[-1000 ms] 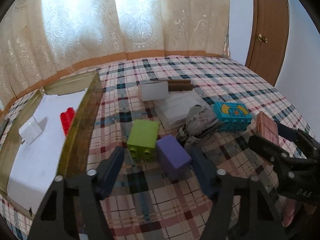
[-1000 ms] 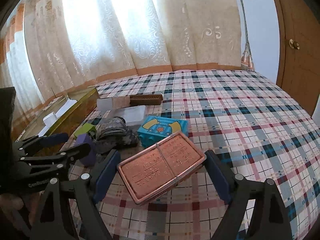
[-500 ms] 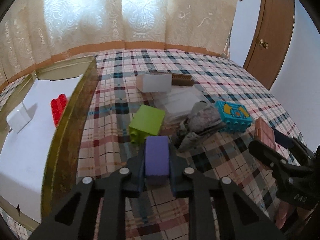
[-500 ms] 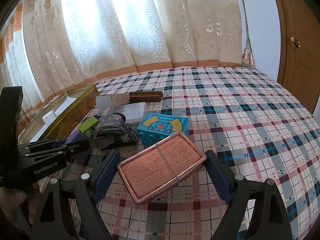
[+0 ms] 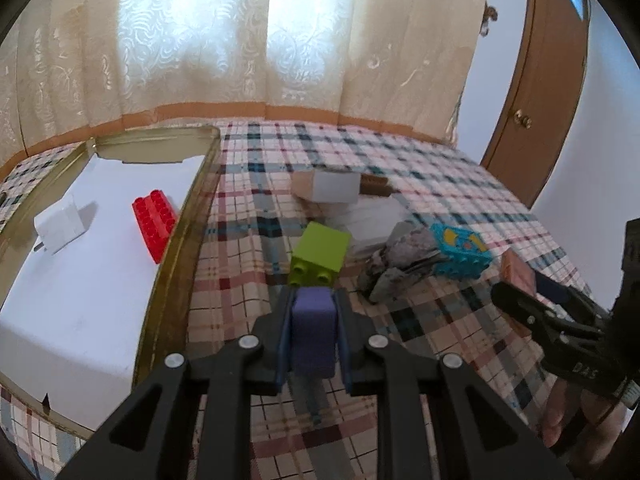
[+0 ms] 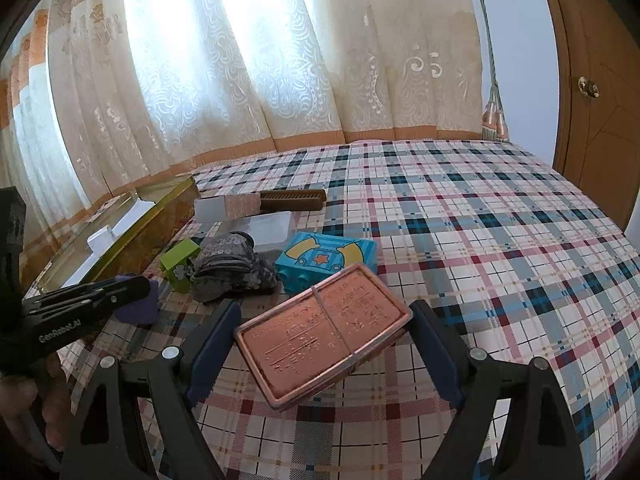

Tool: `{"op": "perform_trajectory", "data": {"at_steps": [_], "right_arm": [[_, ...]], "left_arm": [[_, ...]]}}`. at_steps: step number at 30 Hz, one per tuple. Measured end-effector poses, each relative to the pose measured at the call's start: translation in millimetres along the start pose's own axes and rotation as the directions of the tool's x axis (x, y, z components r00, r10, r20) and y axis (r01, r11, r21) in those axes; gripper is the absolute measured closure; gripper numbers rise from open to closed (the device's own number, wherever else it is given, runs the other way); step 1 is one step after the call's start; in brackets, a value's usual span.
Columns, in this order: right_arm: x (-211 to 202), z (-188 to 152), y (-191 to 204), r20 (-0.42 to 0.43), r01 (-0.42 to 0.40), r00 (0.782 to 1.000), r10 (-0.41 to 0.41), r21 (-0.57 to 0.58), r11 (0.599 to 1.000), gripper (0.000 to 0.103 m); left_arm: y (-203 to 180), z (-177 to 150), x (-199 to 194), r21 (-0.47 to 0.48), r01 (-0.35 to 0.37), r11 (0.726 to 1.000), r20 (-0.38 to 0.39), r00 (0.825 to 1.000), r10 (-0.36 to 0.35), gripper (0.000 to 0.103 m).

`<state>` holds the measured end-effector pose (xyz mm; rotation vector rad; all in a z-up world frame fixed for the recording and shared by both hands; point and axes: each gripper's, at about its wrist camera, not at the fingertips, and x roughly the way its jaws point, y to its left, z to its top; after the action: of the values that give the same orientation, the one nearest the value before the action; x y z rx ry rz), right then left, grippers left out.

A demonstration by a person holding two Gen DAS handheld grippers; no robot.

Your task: Organize rigid objects

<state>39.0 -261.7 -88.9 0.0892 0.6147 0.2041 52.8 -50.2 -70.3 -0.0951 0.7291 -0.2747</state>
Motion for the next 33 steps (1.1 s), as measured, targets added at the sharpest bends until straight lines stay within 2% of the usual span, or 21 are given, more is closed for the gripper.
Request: {"op": "perform_trajectory", "data": {"at_steps": [7, 20, 27, 33], "right_arm": [[1, 0, 1, -0.006, -0.001, 1.0, 0.001, -0.003, 1.0, 0.016], [1, 0, 2, -0.008, -0.002, 1.0, 0.002, -0.006, 1.0, 0.016], [1, 0, 2, -0.007, -0.003, 1.0, 0.003, -0.006, 1.0, 0.016], [1, 0, 2, -0.004, -0.005, 1.0, 0.005, -0.008, 1.0, 0.016]], "left_arm": [[2, -2, -3, -0.004, 0.021, 1.0, -0.001, 1.0, -0.021, 0.085], [-2, -7, -5, 0.02, 0.015, 1.0, 0.007, 1.0, -0.016, 0.085], [-3, -7, 6, 0.029, 0.006, 1.0, -0.051, 0.999, -0.004, 0.085], [-4, -9, 2, 0.029, 0.003, 1.0, -0.033, 0.999, -0.002, 0.085]]}}
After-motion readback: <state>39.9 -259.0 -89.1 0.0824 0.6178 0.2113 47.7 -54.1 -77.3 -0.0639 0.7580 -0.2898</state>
